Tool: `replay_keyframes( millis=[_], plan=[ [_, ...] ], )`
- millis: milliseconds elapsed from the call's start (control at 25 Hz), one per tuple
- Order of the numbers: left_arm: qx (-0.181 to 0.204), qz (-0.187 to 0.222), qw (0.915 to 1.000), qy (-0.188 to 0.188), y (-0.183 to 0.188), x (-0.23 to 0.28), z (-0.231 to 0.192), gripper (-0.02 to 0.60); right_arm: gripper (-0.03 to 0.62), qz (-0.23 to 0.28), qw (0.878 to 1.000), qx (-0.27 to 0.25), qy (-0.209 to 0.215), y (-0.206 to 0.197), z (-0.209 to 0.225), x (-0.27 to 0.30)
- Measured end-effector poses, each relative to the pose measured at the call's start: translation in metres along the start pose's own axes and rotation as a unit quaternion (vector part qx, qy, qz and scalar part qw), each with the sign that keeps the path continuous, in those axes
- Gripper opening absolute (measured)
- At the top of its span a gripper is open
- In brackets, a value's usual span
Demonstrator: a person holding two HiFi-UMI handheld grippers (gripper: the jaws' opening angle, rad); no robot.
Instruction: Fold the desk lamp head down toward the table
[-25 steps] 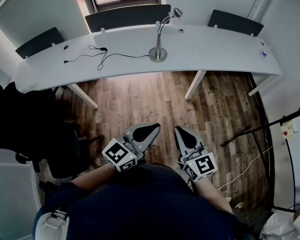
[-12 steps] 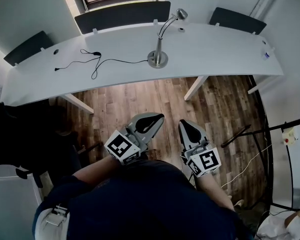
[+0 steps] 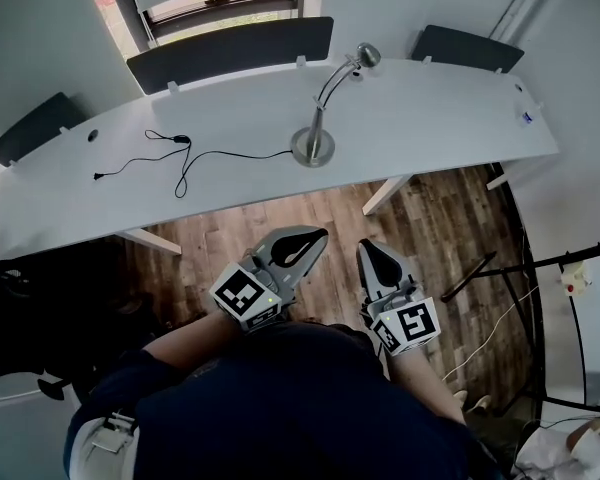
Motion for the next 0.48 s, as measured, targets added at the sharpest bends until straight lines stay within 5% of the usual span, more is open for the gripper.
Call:
replay_keyframes(
  millis=[480],
  plan=[
    [0.006, 0.000, 0.9986, 0.052, -0.002, 0.063, -0.049, 0.005, 0.011, 0.008, 0.999, -0.011, 0.045, 0.004, 0.079, 0.051]
  ],
)
Point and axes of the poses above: the fingertips, and each gripper's own axes: x forward along the fingers, z to its right, y out of its top, the point moved 9 cm from there along -x, backward along the fingers, and after that the axes turned 1 degree about y, right-handed, at the moved point
